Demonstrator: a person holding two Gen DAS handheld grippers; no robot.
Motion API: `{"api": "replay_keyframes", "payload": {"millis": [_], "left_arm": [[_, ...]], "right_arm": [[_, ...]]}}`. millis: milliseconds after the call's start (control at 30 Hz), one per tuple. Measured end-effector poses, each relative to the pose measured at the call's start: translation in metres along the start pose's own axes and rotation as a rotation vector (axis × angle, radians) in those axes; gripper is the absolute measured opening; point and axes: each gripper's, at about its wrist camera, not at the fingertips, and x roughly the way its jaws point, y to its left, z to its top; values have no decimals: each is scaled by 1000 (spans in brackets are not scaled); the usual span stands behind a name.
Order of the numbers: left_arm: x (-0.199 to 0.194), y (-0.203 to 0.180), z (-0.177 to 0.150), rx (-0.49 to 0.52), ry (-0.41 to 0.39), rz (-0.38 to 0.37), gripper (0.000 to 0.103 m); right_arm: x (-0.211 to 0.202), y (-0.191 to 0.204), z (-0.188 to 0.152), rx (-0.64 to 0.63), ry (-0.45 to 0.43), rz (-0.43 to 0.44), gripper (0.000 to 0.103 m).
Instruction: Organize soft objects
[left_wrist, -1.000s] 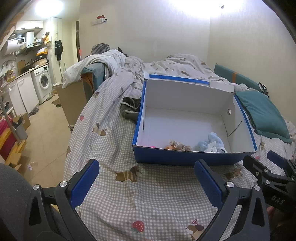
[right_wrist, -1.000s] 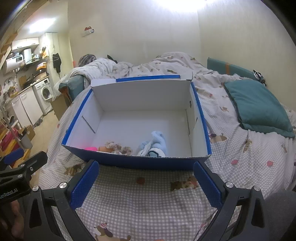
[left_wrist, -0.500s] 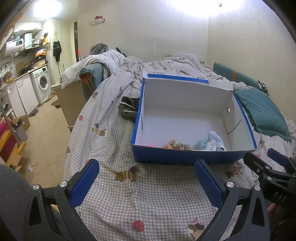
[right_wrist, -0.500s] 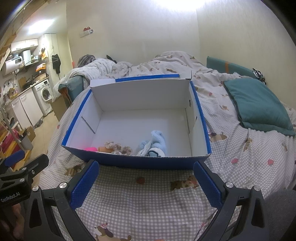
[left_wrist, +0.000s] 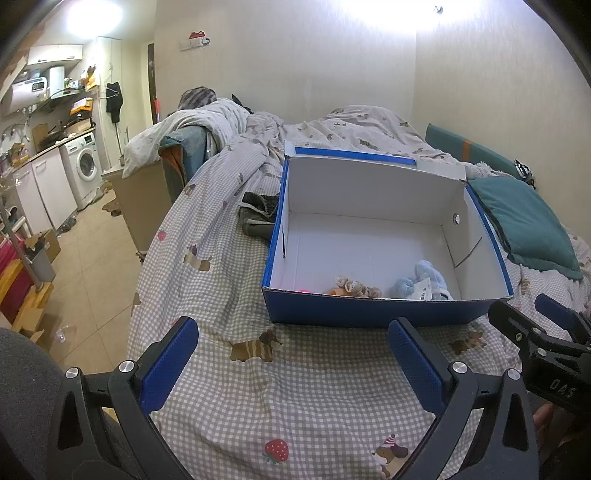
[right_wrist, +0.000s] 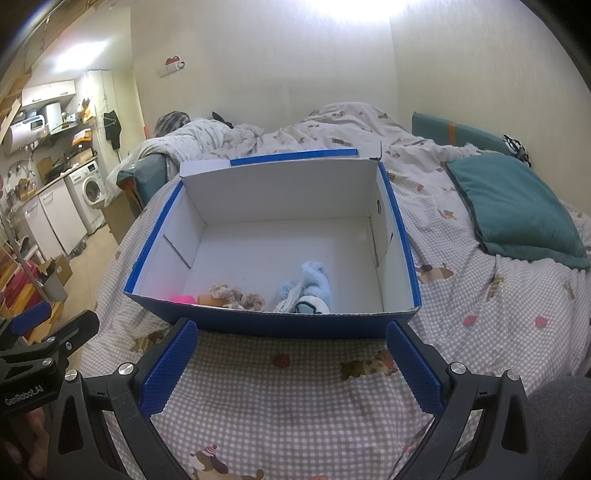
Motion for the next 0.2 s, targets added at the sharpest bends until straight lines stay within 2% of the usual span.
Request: {"api": "replay_keyframes", "payload": {"millis": [200], "left_arm": [[2,1,-1,-2,12,-16,102]], "right_arm": [[-2,1,0,3,-4,4,103]]}}
